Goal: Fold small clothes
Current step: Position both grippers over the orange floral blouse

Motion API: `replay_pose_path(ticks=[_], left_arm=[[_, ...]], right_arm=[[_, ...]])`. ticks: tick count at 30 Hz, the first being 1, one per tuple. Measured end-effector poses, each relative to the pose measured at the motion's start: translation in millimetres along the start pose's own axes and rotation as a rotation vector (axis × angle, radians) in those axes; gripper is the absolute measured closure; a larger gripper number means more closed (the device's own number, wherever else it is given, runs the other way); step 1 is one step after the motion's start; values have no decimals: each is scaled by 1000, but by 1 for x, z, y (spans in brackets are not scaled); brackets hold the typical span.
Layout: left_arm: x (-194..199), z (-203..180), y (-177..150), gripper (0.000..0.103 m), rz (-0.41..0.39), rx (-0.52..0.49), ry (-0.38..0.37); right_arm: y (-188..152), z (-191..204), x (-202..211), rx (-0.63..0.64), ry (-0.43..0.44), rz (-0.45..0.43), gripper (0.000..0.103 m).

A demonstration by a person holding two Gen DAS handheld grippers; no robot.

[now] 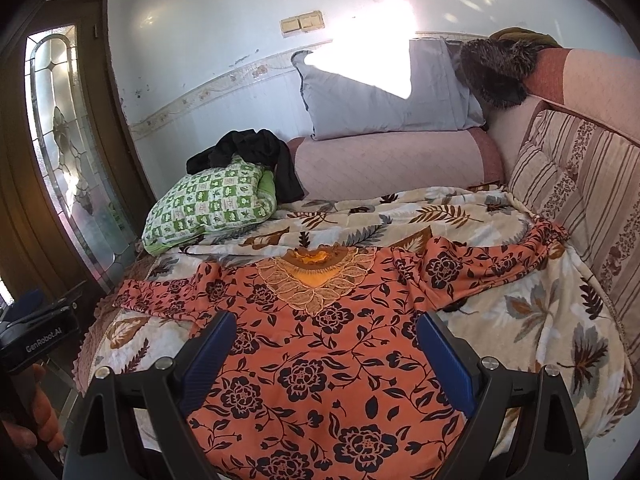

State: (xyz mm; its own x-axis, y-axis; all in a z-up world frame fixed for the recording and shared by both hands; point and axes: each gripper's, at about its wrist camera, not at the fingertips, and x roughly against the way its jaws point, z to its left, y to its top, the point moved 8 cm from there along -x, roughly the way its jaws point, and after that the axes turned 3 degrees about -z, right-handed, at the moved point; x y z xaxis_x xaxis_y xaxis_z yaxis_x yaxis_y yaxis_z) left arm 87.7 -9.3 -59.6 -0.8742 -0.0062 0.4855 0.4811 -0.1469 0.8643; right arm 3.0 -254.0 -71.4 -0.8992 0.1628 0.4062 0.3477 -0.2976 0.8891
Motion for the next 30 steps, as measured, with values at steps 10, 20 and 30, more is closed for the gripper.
replay_pose_path(ticks=[10,20,30], left_arm=[[-21,-23,9,0,-32,-32,13],[-40,-55,25,0,-66,-81,14],[-50,-78,25,0,-48,-128,-4]], right_arm=[[9,-20,-27,-27,-9,4,10],[17,-52,-55,-75,-32,19,10],[18,-83,-60,-99,-79,18,10]])
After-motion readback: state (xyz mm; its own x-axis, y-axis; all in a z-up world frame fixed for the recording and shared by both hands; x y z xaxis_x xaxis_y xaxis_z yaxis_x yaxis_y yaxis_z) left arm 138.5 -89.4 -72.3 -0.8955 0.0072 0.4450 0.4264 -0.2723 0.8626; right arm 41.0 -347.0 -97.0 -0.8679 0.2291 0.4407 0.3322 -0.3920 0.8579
